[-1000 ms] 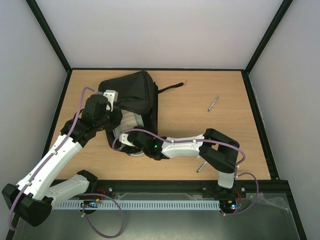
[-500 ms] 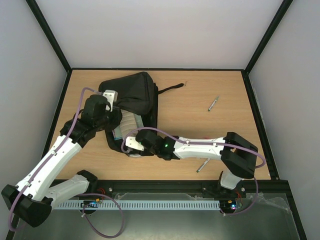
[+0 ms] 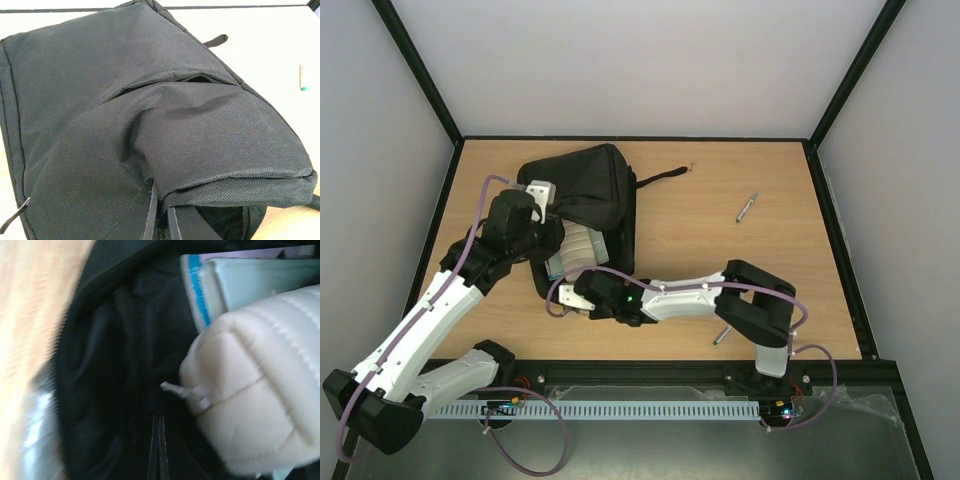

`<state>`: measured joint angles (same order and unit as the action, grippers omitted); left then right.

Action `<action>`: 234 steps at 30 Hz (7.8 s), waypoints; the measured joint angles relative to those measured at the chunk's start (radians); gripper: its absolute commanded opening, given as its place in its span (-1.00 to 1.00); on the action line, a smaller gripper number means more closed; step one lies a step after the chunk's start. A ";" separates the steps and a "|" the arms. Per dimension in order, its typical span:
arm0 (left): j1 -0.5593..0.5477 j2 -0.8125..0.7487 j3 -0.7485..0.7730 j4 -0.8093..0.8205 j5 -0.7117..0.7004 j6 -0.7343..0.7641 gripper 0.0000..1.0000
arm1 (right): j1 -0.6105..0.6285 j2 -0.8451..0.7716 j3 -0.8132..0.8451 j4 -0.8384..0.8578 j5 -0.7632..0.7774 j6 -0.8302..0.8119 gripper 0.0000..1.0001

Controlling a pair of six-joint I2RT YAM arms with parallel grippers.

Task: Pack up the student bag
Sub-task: Place the stationery at the center of the board, then adjust the student bag at the center of the board.

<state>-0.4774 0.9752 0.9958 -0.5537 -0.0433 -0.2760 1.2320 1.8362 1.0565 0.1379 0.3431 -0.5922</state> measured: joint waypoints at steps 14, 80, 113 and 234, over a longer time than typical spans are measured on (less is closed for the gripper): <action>0.000 0.000 0.001 -0.007 0.029 0.005 -0.95 | -0.125 0.153 0.217 0.138 0.097 0.012 -0.98; -0.268 0.235 -0.003 0.068 -0.006 -0.065 0.99 | -0.779 -0.752 -0.288 -0.196 -0.646 0.540 0.98; 0.423 0.336 -0.241 0.293 0.137 -0.383 0.98 | -0.779 -0.759 -0.375 -0.126 -0.674 0.453 0.99; -0.174 0.105 -0.840 1.101 0.095 -0.180 0.22 | -0.729 0.077 0.207 -0.467 -0.550 0.347 -0.34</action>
<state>-0.6510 1.0798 0.1555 0.5472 0.0513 -0.4561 0.5026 1.9133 1.2633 -0.3290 -0.2073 -0.2455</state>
